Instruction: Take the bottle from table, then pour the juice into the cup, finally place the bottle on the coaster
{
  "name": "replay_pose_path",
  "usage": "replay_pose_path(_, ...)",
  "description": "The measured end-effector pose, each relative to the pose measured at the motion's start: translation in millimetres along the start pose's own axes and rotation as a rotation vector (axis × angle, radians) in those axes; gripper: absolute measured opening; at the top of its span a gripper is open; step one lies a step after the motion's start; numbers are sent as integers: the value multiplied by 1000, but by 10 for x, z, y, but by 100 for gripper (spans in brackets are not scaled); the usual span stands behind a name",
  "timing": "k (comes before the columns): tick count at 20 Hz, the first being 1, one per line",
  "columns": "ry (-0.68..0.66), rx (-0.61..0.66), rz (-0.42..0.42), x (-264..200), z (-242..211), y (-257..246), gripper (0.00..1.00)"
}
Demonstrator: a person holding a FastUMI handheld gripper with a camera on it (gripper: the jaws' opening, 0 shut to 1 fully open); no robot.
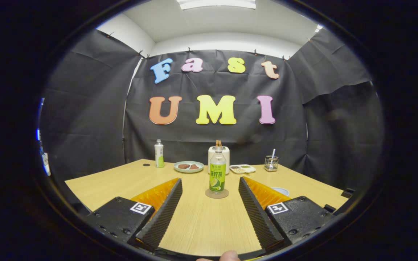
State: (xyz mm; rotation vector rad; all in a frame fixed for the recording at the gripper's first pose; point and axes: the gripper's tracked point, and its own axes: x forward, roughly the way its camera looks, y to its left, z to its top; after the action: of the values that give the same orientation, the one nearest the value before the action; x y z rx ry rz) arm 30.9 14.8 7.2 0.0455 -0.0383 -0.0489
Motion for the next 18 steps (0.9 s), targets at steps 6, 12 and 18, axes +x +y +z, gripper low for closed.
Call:
replay_pose_path(6, 19, 21, -4, 49, -70, -28, 100)
replay_pose_path(12, 16, 26, -19, 56, -72, -78, 100)
replay_pose_path(18, 29, 37, -20, 65, -127, -81, 100)
